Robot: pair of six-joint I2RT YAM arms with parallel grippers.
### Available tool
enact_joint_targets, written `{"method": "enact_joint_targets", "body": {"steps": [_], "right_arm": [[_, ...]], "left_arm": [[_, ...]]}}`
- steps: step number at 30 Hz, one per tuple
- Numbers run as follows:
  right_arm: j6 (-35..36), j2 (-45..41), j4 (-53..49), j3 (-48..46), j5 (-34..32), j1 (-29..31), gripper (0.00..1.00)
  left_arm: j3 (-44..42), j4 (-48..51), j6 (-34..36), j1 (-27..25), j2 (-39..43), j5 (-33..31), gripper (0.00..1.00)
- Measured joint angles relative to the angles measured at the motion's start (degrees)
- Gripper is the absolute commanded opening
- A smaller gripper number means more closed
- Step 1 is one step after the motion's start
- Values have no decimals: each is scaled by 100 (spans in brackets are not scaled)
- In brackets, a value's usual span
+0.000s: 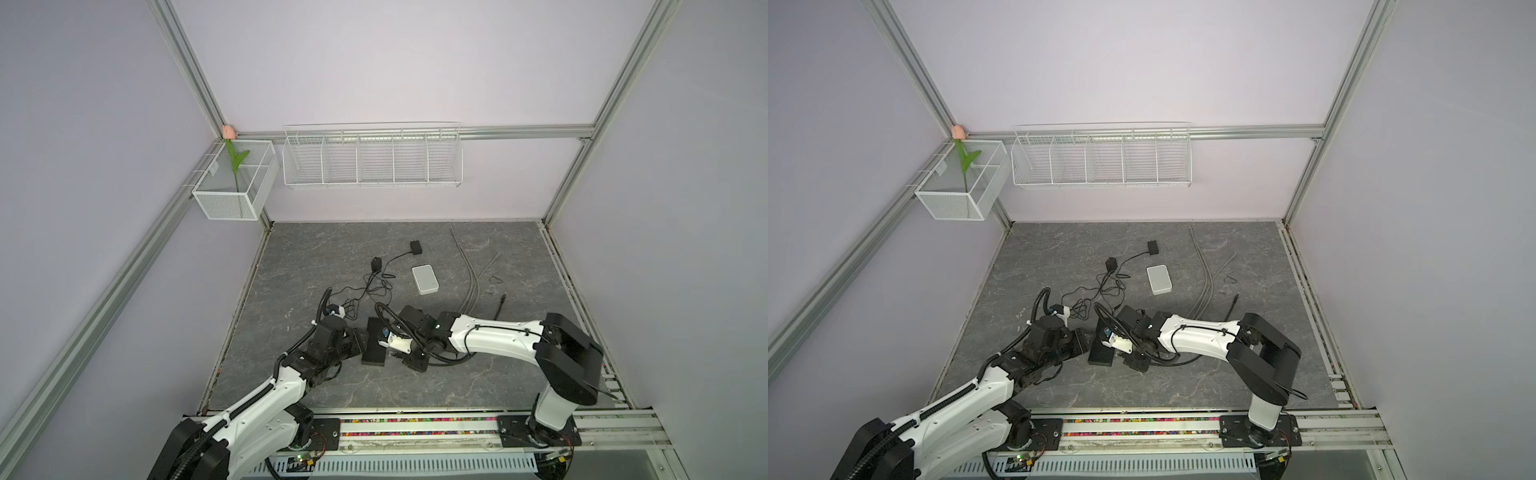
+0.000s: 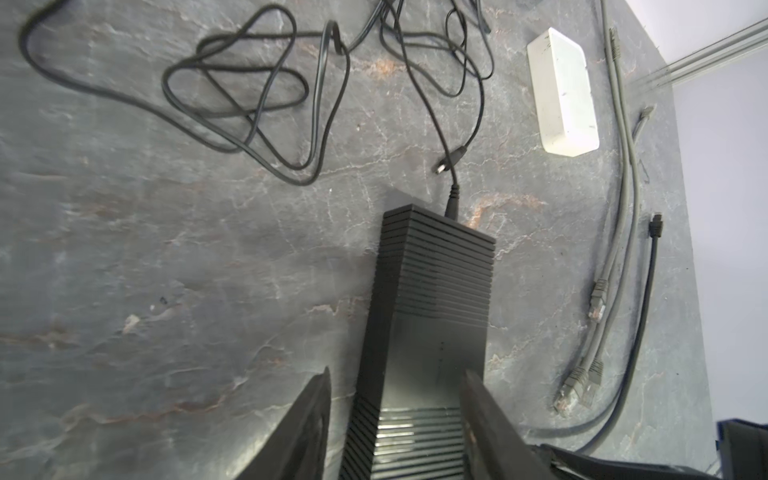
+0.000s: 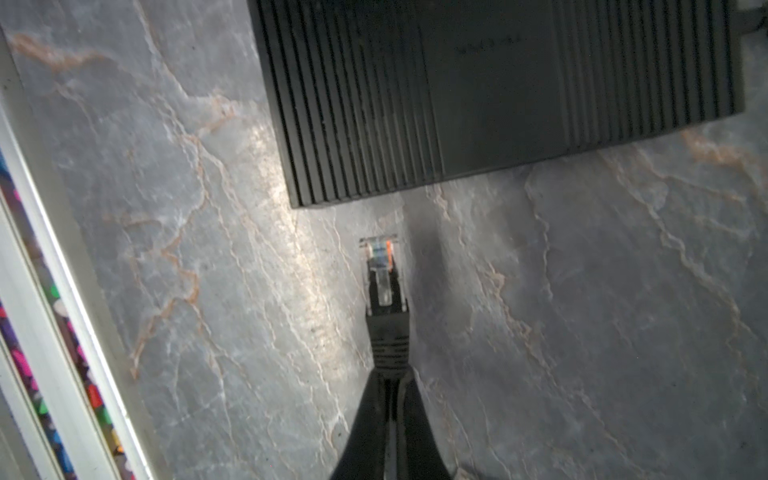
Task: Insert the plug into the switch port
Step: 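Carry the plug with the right gripper to the port of the black switch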
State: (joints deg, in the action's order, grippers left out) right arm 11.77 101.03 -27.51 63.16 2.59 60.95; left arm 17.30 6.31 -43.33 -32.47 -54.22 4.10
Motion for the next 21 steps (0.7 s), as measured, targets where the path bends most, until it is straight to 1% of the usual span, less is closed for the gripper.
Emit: {"method": "enact_joint_targets", "body": {"steps": [11, 21], "right_arm": [[-2, 293, -11, 70, 0, 133, 6], [-2, 422, -13, 181, 2, 157, 7]], "left_arm": [[-247, -367, -122, 0, -61, 136, 45], [-299, -621, -168, 0, -505, 455, 44]]}}
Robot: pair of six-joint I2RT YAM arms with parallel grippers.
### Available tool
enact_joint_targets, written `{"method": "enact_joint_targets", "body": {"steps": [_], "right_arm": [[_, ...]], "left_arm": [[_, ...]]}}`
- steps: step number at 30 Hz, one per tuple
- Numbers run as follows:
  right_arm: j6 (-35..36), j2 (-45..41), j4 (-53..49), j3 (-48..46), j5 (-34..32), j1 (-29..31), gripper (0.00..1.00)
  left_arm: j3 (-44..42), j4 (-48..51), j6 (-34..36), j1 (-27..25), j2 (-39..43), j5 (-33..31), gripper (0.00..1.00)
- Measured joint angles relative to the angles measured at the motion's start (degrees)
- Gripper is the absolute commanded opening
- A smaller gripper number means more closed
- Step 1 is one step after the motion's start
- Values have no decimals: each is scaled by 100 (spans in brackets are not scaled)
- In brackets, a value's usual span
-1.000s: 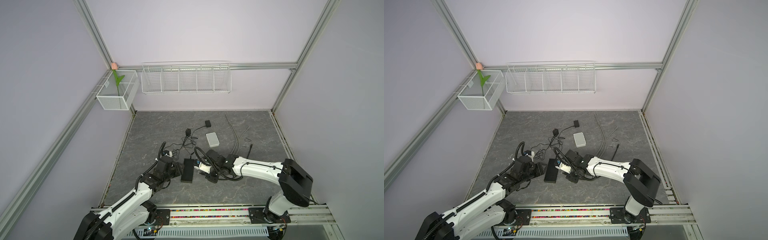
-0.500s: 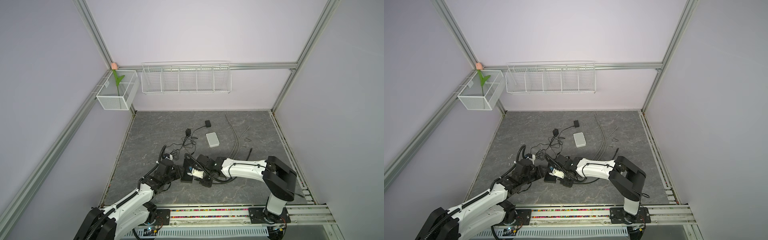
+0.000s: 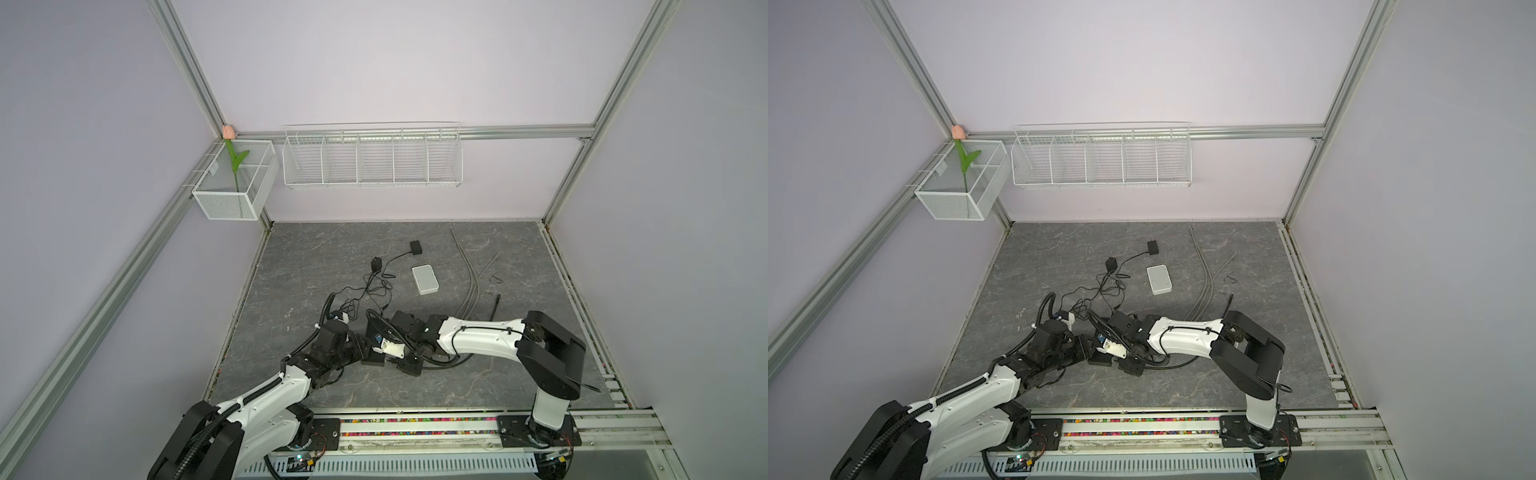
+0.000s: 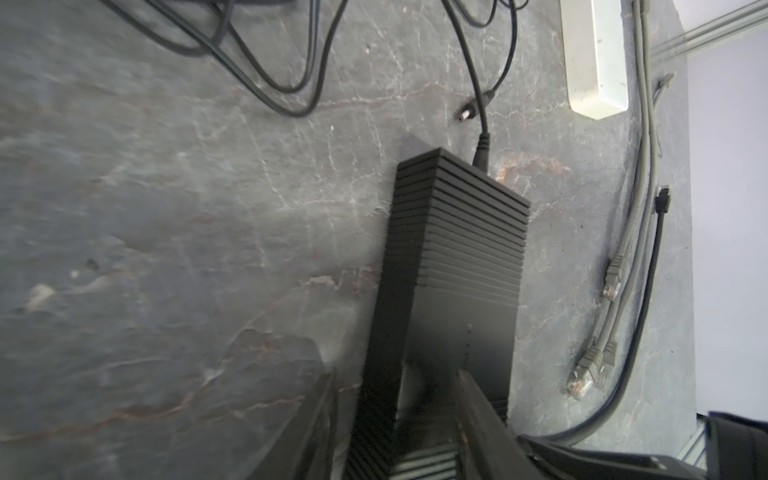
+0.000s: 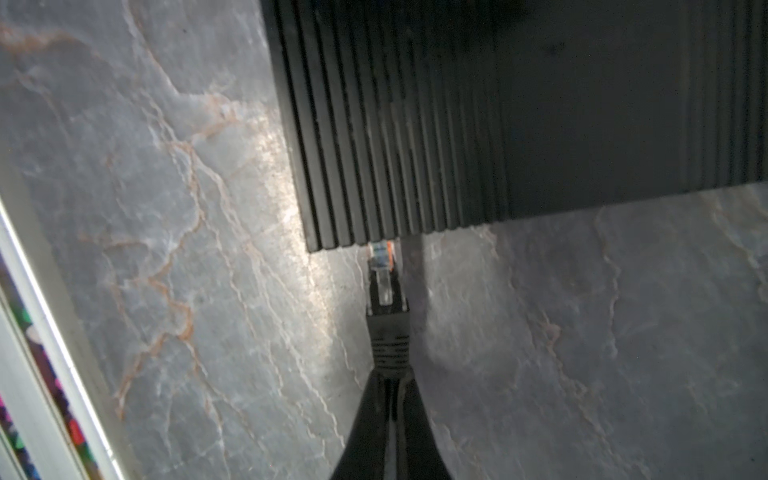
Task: Insert the plug into the switch port
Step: 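Carry the plug with the right gripper to the port of the black switch, then push the ethernet plug into the switch port with the right gripper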
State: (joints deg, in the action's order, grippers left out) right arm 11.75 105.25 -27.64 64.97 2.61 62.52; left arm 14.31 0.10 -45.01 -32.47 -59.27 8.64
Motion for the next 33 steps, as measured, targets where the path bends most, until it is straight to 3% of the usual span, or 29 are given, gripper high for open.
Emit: {"method": "enact_joint_targets", "body": {"steps": [33], "right_arm": [[-234, 260, -146, 339, -138, 278, 7]], "left_arm": [[-264, -166, -564, -516, 214, -581, 42]]}}
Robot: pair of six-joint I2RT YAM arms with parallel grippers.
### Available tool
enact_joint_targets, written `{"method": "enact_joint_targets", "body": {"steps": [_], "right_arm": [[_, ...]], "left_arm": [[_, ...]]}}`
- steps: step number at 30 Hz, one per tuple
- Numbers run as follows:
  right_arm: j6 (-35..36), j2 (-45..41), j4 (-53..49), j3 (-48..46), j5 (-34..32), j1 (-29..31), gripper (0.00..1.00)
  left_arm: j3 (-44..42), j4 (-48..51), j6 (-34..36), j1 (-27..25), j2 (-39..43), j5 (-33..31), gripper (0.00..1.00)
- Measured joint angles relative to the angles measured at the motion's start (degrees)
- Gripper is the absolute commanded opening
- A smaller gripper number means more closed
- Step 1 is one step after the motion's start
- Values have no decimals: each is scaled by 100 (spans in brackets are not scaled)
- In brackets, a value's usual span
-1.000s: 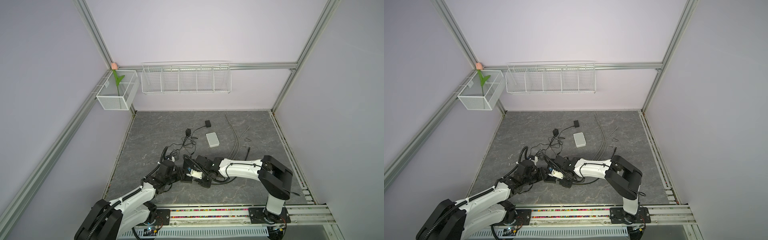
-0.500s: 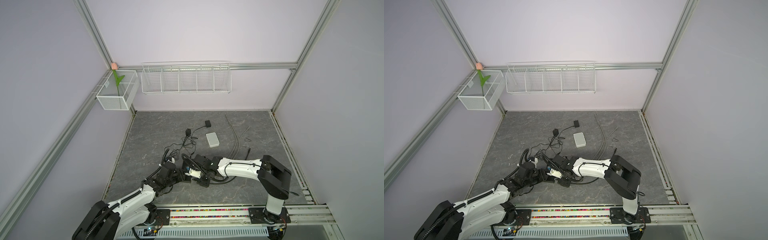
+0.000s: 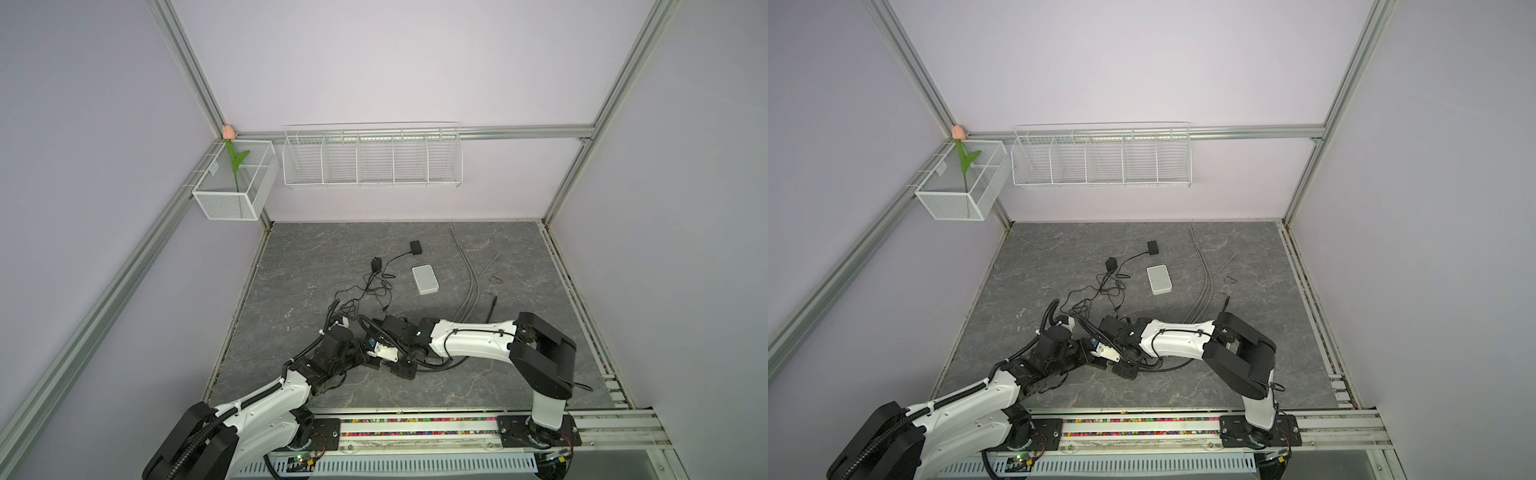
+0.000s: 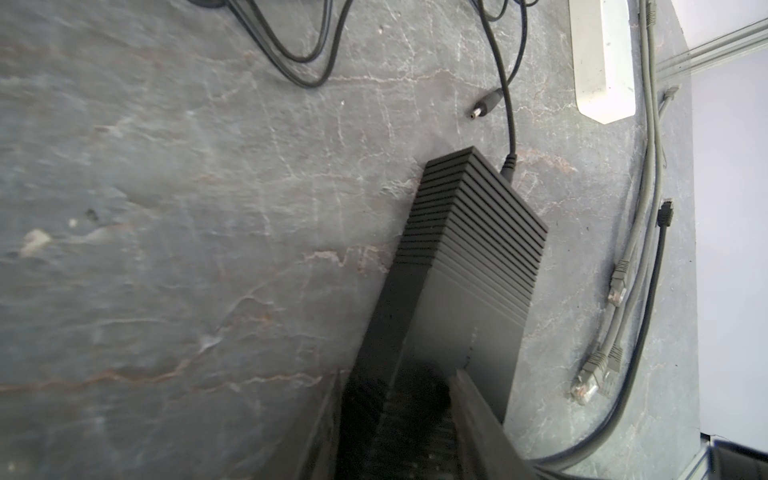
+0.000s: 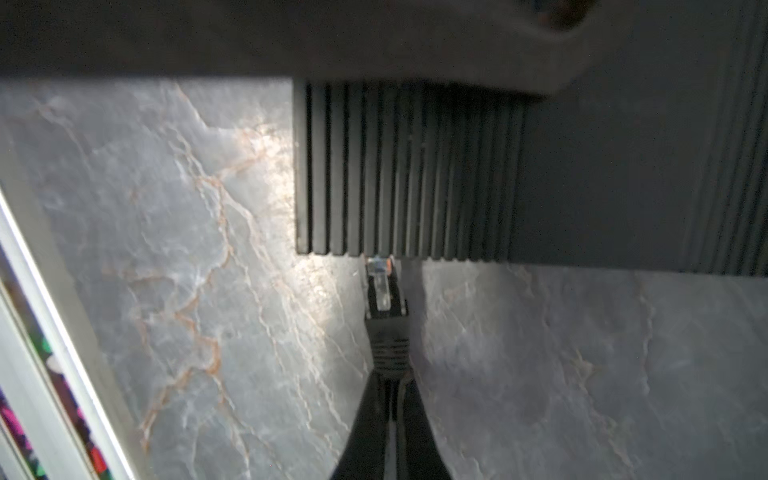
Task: Insert the plug into the switch port
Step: 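Push the ethernet plug into the switch port with the right gripper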
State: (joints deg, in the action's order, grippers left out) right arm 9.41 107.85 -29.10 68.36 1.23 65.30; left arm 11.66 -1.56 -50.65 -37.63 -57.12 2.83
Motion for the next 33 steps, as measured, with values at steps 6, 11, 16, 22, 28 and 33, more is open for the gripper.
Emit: {"method": "enact_joint_targets", "body": {"steps": [6, 11, 16, 22, 28, 33], "right_arm": [[-133, 0, 20, 2, -85, 35, 7], [-302, 0, 87, 2, -94, 46, 7], [-494, -48, 219, -17, 48, 48, 7], [-656, -166, 345, -96, 162, 48, 7], [-697, -164, 358, -96, 184, 46, 7], [-710, -160, 367, -96, 256, 42, 6]], "left_arm": [[-125, -125, -46, -42, 109, -59, 41], [-188, -133, -127, -98, 212, -153, 41], [-273, -136, -170, -109, 350, -258, 40], [-326, -136, -188, -140, 452, -356, 39], [-332, -142, -212, -192, 452, -435, 39], [-354, -175, -247, -267, 452, -529, 38]]}}
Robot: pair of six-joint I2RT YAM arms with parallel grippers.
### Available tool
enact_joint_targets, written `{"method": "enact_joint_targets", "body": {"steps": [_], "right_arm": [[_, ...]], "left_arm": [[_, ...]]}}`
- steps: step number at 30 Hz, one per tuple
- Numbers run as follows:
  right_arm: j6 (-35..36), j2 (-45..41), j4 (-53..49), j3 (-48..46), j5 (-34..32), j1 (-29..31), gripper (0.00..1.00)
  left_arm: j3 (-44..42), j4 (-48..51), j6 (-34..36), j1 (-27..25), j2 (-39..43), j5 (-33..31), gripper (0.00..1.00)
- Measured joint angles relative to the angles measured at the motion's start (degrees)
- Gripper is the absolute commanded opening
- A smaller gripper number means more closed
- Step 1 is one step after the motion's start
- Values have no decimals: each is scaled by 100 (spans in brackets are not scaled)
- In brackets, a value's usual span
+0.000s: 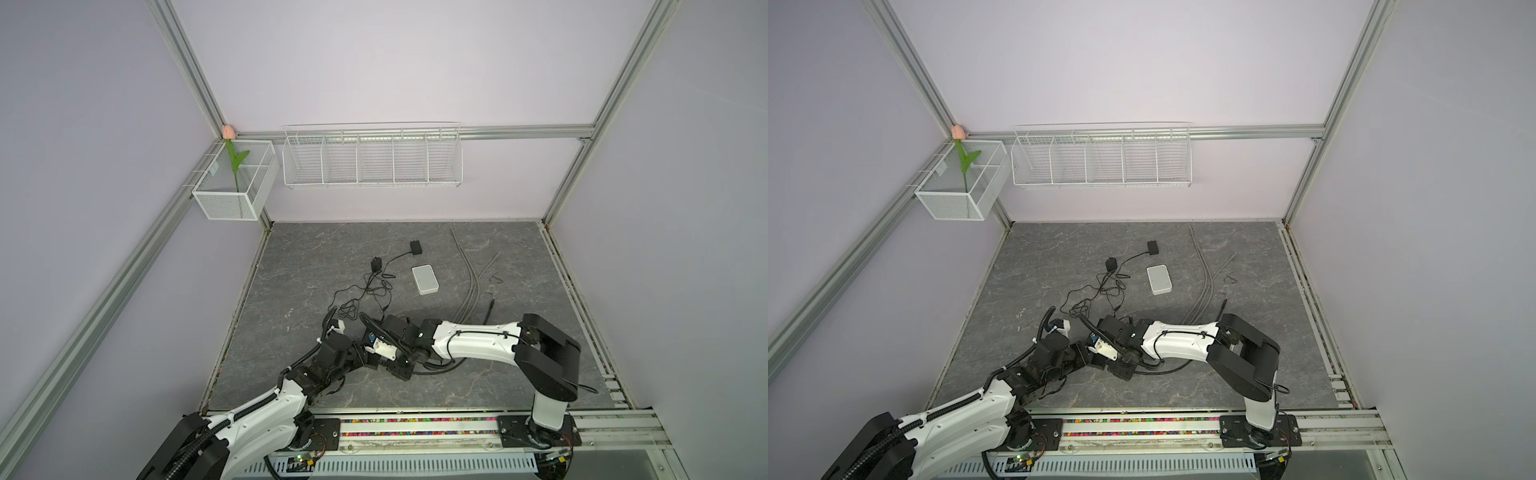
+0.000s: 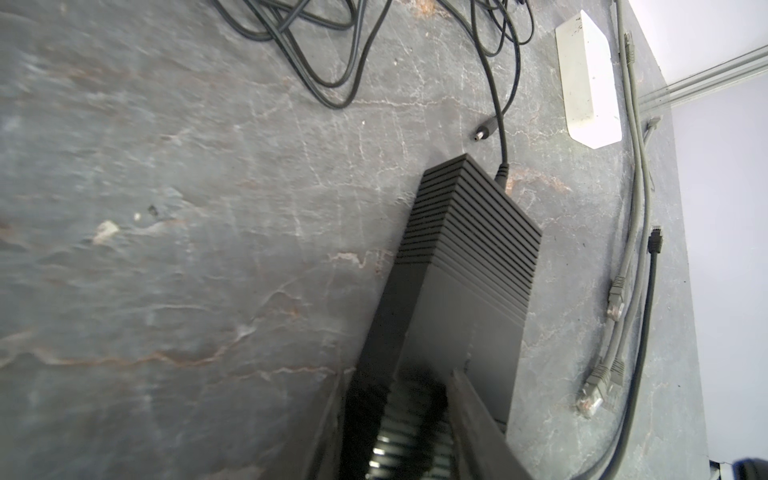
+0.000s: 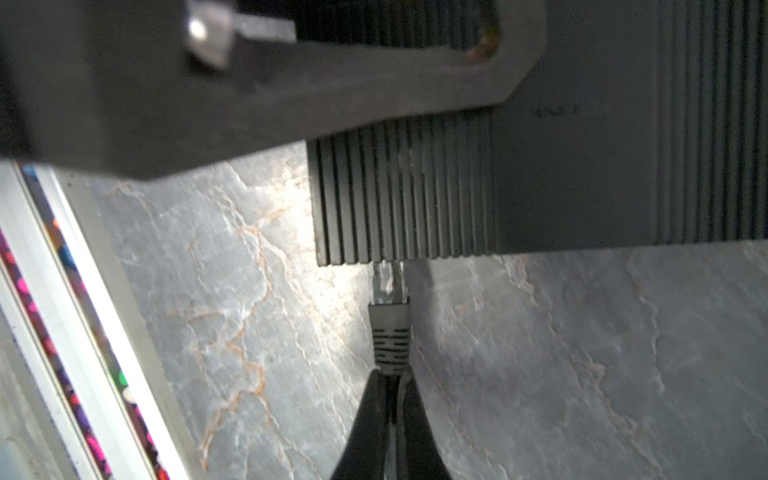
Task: Insert the plug into the switch port
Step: 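Push the ethernet plug into the switch port with the right gripper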
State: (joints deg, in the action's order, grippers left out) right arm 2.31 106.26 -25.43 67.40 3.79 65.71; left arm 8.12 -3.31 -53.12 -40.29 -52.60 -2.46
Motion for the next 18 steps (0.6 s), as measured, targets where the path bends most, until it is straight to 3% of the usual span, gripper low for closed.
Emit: {"method": "enact_joint_targets", "body": {"steps": [18], "right_arm": [[2, 166, 90, 24, 245, -66, 6]], "left_arm": [[-87, -87, -131, -271, 52, -420, 36]]}}
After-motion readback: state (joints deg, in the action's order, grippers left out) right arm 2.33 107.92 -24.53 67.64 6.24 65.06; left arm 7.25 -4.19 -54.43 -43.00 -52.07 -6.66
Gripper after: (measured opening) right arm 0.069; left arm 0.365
